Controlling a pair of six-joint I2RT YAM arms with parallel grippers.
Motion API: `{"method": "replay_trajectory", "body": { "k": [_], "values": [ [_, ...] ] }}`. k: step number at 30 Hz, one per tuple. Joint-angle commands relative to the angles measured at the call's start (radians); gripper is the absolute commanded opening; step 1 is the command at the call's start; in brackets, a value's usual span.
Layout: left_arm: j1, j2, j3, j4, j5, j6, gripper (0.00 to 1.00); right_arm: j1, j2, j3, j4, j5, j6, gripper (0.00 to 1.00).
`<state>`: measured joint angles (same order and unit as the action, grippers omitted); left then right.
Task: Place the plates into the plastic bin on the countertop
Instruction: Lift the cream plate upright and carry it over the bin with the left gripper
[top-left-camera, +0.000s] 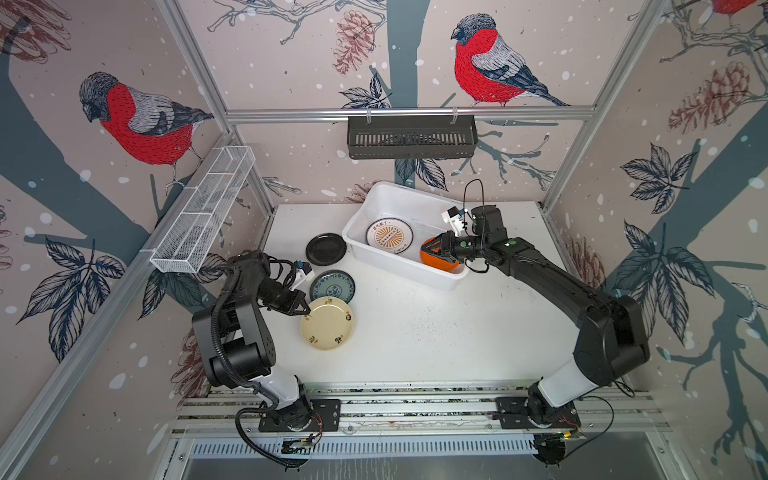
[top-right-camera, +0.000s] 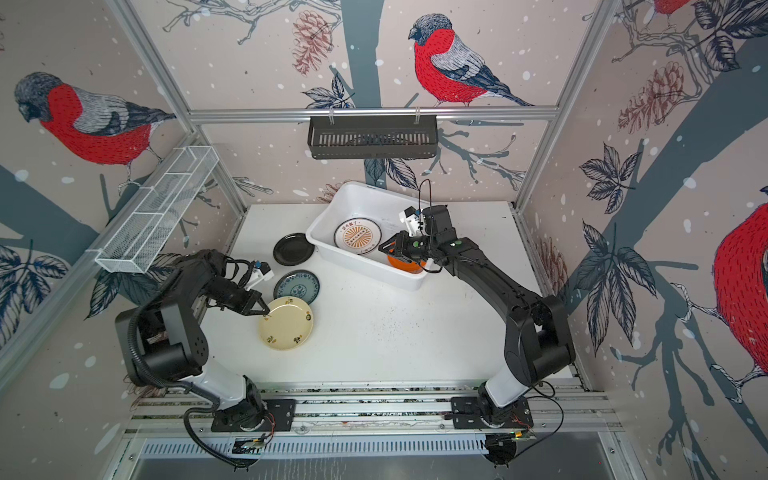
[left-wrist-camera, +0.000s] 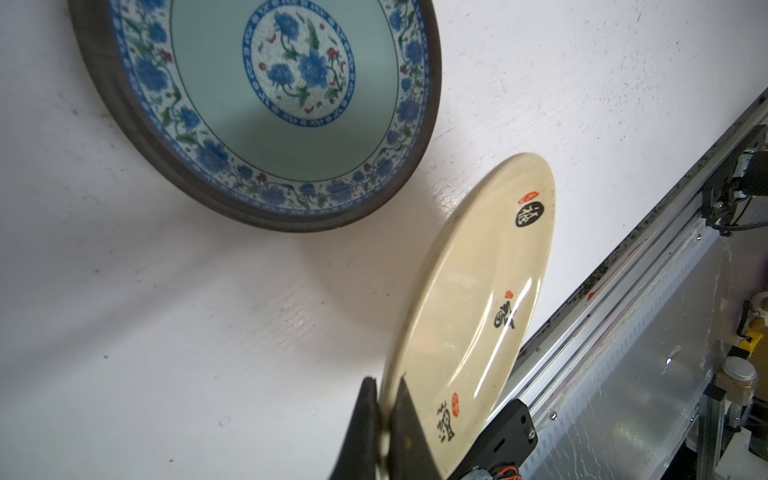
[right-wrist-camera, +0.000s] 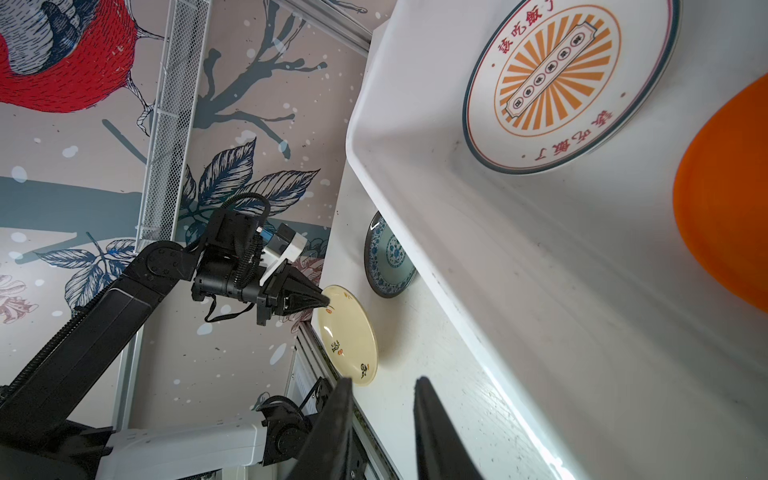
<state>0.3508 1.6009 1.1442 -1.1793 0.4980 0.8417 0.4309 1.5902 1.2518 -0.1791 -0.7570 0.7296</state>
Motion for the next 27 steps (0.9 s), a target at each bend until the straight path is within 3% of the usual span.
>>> {"method": "replay_trajectory", "body": {
  "k": [1, 10, 27],
  "values": [
    [-0.018, -0.022, 0.034, -0.080, 0.051, 0.024, 0.00, -0.002, 0.009, 0.018, 0.012, -0.019, -0.017, 0.28],
    [-0.106, -0.013, 0.198, -0.121, 0.112, -0.050, 0.00, -0.015, 0.060, 0.132, -0.167, 0.045, -0.124, 0.28],
    [-0.274, 0.195, 0.772, -0.098, 0.209, -0.304, 0.00, -0.062, 0.046, 0.167, -0.204, 0.058, -0.118, 0.28]
  ]
}}
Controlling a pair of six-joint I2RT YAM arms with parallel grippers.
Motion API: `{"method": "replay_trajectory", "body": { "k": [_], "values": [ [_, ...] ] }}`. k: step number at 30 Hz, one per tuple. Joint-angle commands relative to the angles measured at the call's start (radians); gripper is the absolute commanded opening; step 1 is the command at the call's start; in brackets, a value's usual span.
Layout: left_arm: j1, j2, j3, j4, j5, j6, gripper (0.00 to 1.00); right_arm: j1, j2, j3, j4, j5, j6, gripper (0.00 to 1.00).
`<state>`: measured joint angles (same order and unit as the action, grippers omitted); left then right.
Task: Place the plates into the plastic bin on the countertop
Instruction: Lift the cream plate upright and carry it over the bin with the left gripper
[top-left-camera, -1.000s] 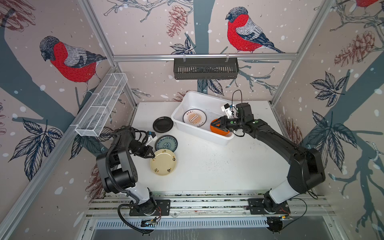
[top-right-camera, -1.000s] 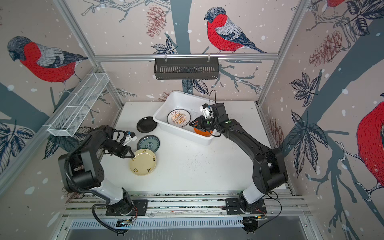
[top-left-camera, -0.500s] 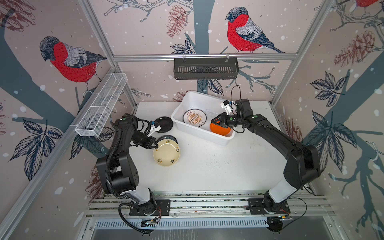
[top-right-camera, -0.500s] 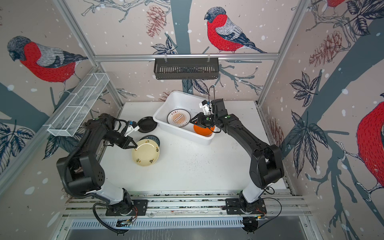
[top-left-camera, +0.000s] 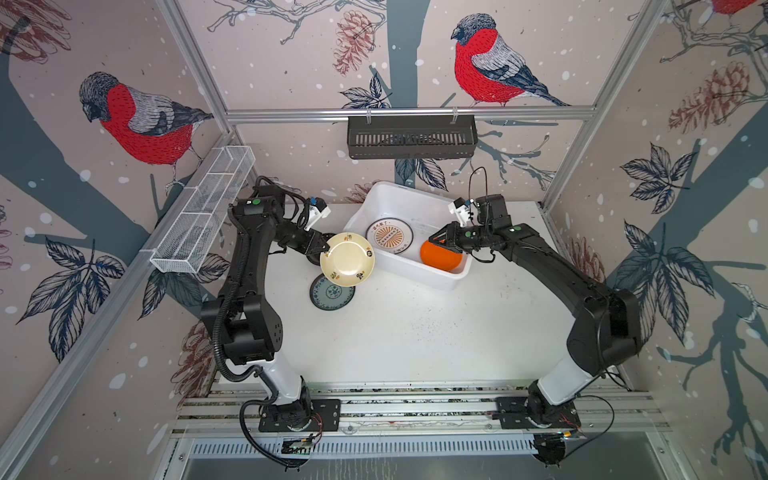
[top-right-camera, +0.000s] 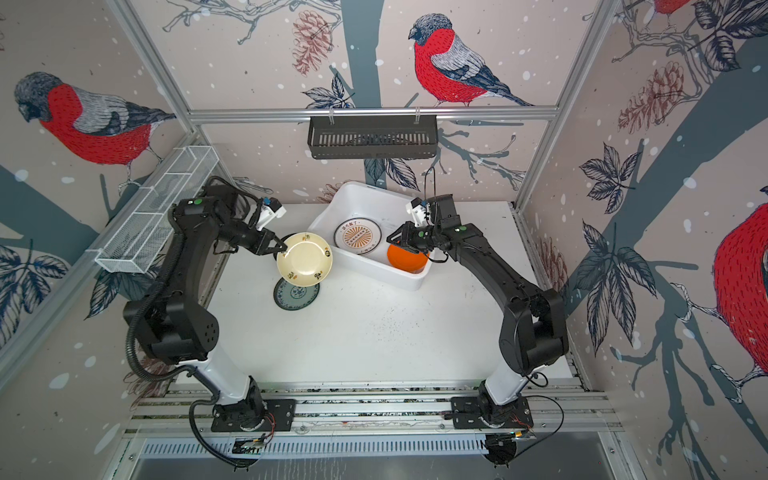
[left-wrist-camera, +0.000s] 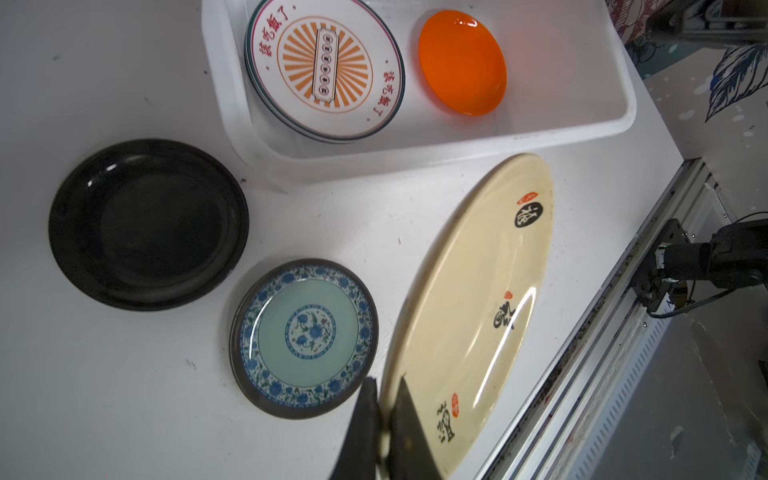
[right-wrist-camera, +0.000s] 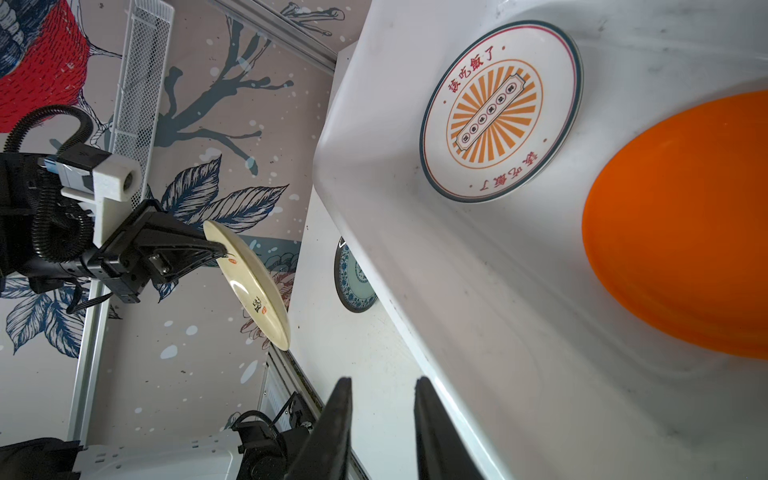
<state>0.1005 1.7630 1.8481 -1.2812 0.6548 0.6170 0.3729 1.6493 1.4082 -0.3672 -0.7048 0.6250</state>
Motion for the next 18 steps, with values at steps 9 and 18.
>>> {"method": "replay_trajectory", "body": {
  "k": [9, 18],
  "values": [
    [-0.152, 0.208, 0.359, 0.103, 0.076, -0.240, 0.00, -0.023, -0.073, 0.005, -0.045, 0.026, 0.016, 0.28],
    [-0.279, 0.274, 0.353, 0.361, 0.042, -0.399, 0.00, -0.023, -0.202, -0.080, -0.043, 0.066, 0.091, 0.29]
  ]
}}
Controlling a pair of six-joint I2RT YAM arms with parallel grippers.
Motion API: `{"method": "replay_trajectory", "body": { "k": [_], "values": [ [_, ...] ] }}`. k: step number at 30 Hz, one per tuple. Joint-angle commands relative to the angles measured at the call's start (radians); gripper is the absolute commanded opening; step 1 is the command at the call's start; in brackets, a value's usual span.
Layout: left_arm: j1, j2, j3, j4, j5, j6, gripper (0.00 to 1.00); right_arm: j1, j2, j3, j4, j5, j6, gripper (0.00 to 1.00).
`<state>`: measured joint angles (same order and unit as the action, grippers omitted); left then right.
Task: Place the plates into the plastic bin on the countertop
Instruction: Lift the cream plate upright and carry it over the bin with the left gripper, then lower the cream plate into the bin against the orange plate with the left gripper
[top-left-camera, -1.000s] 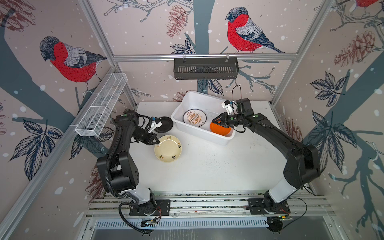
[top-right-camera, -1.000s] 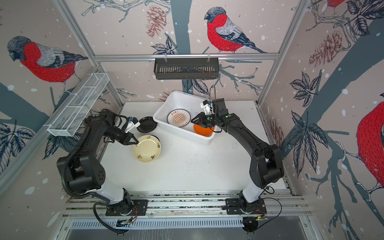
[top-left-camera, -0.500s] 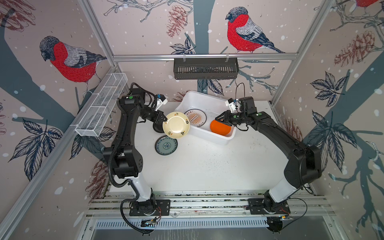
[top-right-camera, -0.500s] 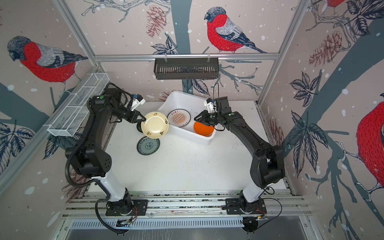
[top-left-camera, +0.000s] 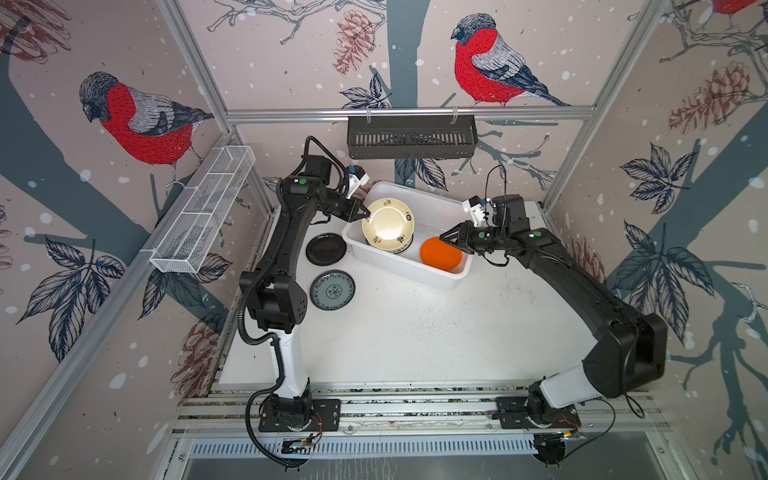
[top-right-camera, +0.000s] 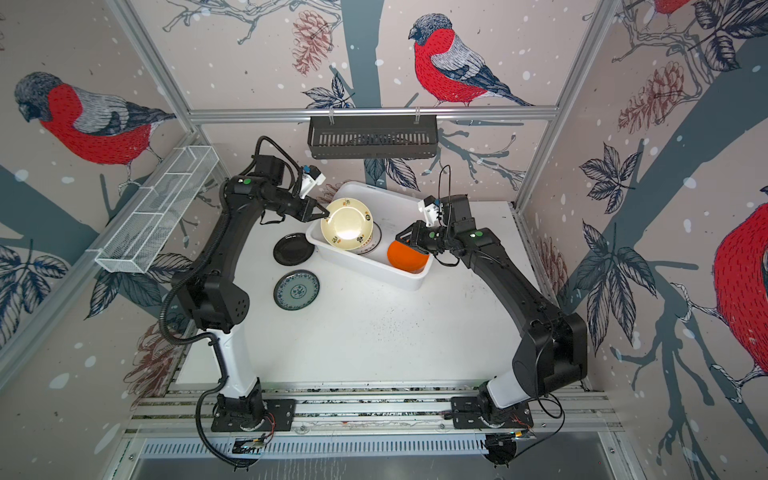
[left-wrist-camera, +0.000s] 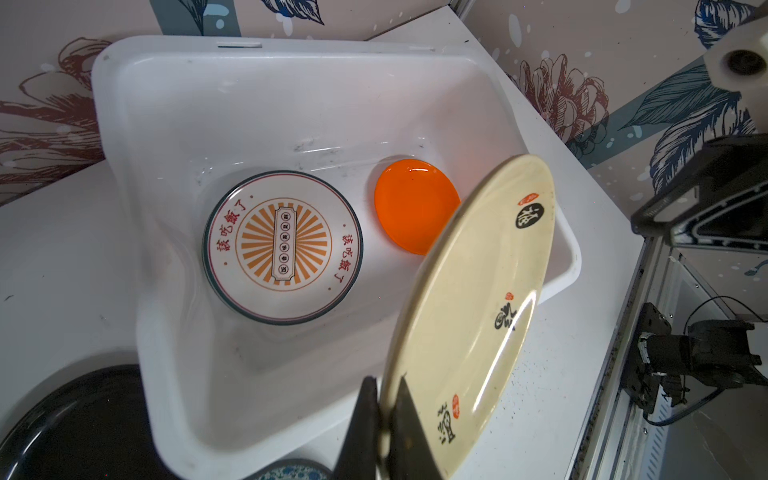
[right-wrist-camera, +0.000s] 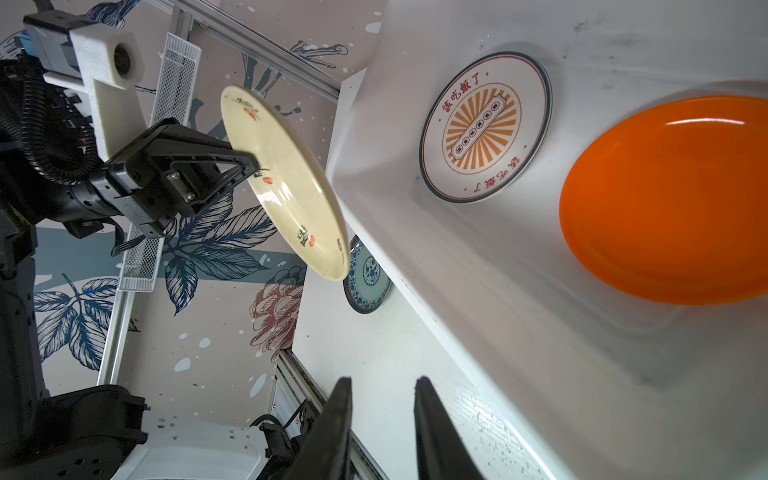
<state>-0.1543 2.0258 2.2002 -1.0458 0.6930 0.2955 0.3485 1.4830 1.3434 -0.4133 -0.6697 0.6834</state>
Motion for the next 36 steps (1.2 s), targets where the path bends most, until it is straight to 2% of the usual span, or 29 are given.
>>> {"method": "replay_trajectory", "body": {
  "k": [1, 6, 17, 36],
  "values": [
    [-0.037, 0.018, -0.002, 0.157, -0.005, -0.096, 0.00, 0.001, -0.052, -0.022, -0.003, 0.039, 0.038, 0.29],
    [-0.103, 0.067, -0.027, 0.310, -0.057, -0.198, 0.00, -0.003, -0.138, -0.059, -0.062, 0.086, 0.050, 0.29],
    [-0.226, 0.218, -0.015, 0.452, -0.132, -0.284, 0.00, -0.032, -0.294, -0.151, -0.111, 0.140, 0.098, 0.29],
    [-0.281, 0.401, 0.039, 0.483, -0.134, -0.323, 0.00, -0.056, -0.339, -0.223, -0.076, 0.147, 0.145, 0.29]
  ]
}}
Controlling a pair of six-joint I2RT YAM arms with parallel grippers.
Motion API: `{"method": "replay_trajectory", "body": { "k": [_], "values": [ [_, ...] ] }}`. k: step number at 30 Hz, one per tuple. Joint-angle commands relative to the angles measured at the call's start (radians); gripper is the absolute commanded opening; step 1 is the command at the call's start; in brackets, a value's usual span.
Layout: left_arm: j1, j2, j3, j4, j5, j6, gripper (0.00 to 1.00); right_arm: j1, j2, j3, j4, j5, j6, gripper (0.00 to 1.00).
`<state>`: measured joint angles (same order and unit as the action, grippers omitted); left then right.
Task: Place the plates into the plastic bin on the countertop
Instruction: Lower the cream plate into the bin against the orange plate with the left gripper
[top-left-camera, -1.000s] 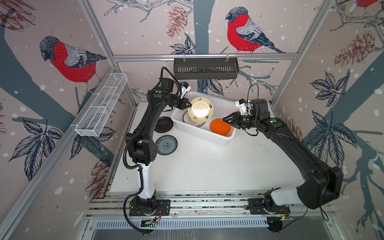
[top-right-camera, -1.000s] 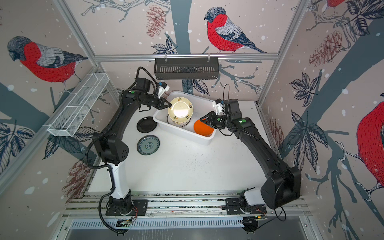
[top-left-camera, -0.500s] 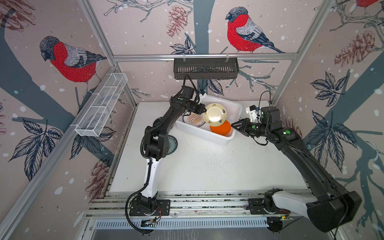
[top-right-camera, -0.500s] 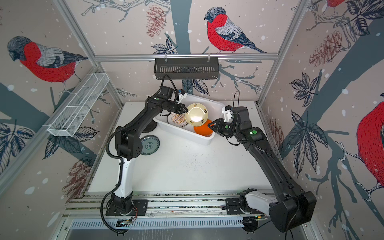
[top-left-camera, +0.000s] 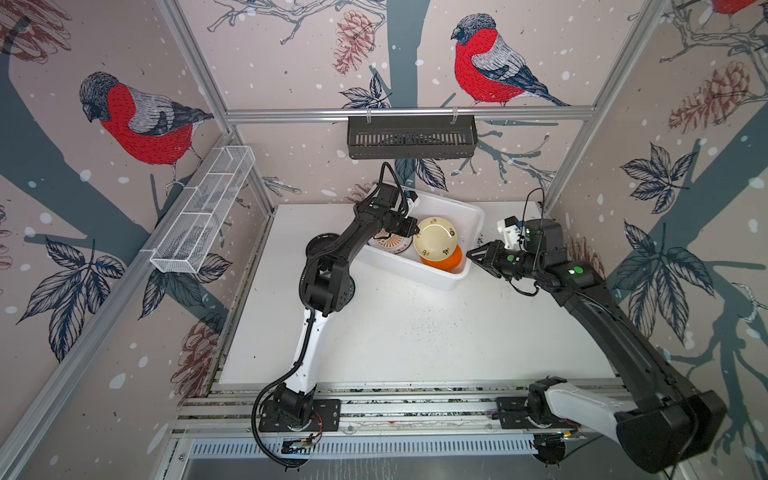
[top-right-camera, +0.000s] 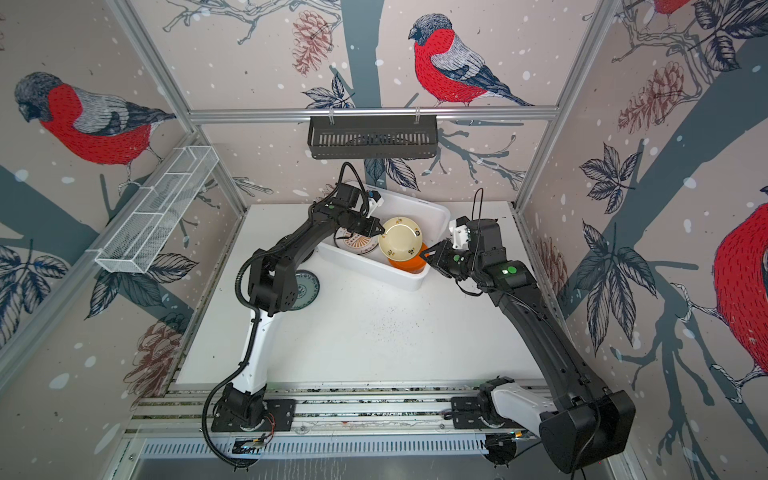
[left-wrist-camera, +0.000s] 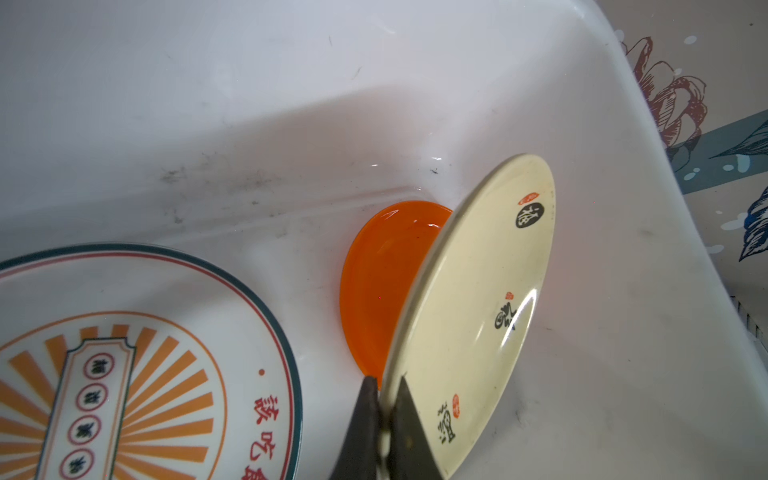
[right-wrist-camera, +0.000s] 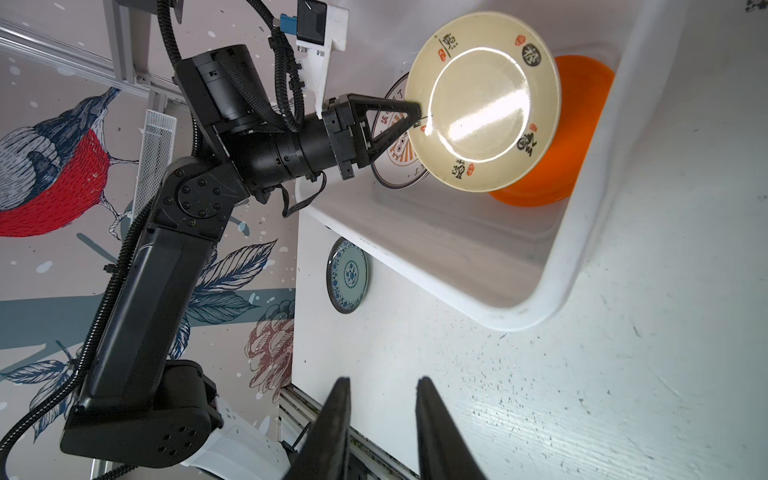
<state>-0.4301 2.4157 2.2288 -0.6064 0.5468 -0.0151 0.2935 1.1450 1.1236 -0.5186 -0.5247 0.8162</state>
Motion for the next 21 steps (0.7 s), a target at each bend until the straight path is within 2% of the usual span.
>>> {"method": "replay_trajectory", "body": {
  "k": [1, 21],
  "values": [
    [-0.008, 0.017, 0.010, 0.045, 0.015, -0.015, 0.00, -0.002, 0.001, -0.005, 0.031, 0.001, 0.014, 0.29],
    [-0.022, 0.079, 0.028, 0.051, 0.036, -0.032, 0.00, -0.001, -0.008, -0.035, 0.050, 0.004, 0.044, 0.30]
  ]
}}
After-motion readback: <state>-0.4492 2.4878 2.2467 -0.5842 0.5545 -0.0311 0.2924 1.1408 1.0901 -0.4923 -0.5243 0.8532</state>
